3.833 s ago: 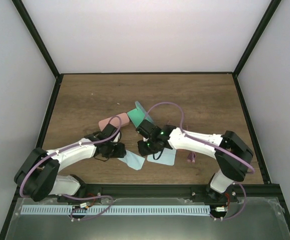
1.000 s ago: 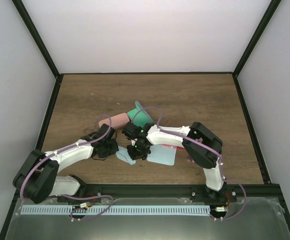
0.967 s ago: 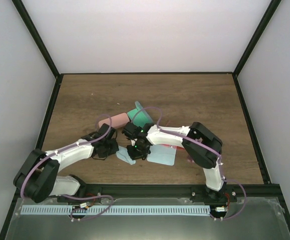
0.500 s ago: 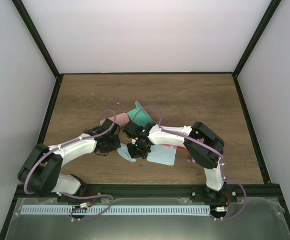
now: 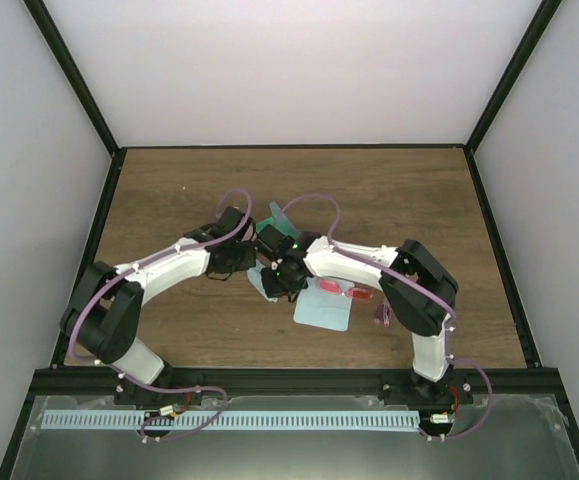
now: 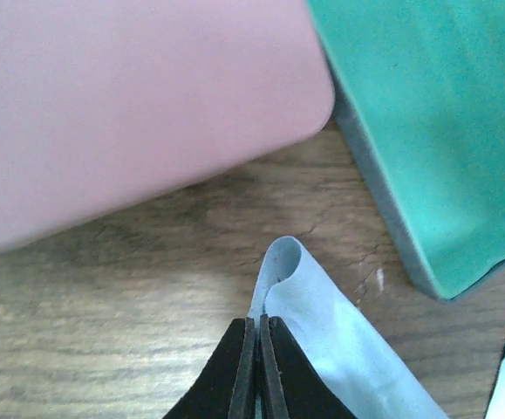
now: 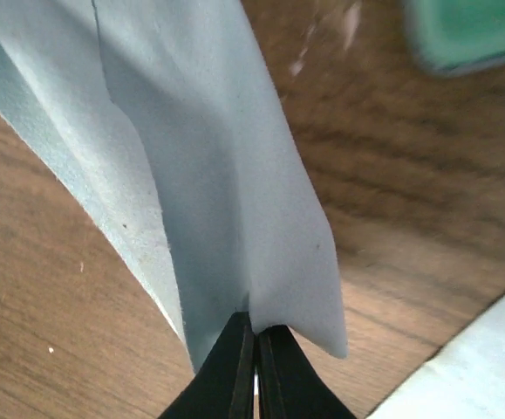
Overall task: Organize the sunglasses
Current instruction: Pick up the glasses cleaning cloth from the center of the board.
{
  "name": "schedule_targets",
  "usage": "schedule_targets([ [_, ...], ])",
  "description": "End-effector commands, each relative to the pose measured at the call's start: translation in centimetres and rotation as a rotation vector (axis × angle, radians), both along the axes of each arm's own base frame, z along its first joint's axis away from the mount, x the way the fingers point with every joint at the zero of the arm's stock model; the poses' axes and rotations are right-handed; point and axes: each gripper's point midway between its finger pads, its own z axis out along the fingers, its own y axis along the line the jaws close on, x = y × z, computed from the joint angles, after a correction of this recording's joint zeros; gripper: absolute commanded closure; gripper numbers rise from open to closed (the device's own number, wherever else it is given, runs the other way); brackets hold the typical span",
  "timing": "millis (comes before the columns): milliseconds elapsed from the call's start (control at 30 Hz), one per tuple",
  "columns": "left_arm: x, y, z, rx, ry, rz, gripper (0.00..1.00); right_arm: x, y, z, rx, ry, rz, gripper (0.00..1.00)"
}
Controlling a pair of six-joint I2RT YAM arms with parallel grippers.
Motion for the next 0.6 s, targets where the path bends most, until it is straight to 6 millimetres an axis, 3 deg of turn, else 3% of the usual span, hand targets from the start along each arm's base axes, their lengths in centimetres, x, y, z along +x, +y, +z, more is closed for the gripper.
schedule_targets([
  [0,2.3,-1.1,1.2,0.0,-0.053,-0.039,0.96,3.0,-0.8,3.5,0.007,-0.092,-0.074,0.99],
  [233,5.7,-3.3,1.8,-0.004,-0.084,-0.07,0.96,6.0,-1.3,4.4,0.005,-0.131,-0.112,0.99],
  [567,9.6,-5.0,1.4,-0.008,-0.1,-0.079,0.96,9.5,-2.6,3.8,-0.027,-0.149,-0.153,0.99],
])
